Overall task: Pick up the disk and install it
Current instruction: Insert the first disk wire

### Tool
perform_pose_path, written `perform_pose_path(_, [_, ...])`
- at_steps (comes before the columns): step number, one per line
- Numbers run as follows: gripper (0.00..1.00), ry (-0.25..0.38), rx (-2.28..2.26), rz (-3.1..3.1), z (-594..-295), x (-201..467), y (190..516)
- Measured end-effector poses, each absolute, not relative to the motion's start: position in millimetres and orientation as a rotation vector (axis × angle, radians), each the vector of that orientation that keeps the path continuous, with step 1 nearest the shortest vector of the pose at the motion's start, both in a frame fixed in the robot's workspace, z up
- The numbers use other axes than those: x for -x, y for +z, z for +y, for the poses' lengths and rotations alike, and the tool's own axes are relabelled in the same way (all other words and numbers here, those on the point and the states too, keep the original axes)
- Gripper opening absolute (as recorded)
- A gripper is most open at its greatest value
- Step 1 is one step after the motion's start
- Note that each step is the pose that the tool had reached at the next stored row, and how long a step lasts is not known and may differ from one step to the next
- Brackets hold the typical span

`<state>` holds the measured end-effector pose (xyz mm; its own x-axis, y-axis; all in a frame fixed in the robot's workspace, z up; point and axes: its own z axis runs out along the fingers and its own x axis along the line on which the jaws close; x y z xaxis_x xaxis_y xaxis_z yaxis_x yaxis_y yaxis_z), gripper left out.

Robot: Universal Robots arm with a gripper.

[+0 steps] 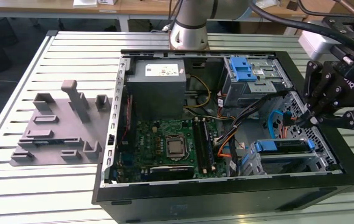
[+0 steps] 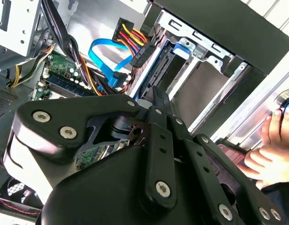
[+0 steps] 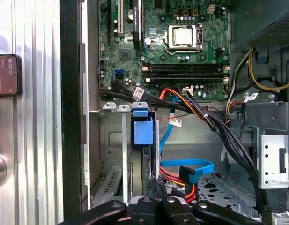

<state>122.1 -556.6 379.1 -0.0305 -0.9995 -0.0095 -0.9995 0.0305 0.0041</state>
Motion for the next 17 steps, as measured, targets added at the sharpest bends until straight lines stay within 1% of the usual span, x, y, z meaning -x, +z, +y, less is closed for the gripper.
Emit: perform_pose_path(17, [0.11,0.018,2.183,2.251,-555.2,-129.0,378.1])
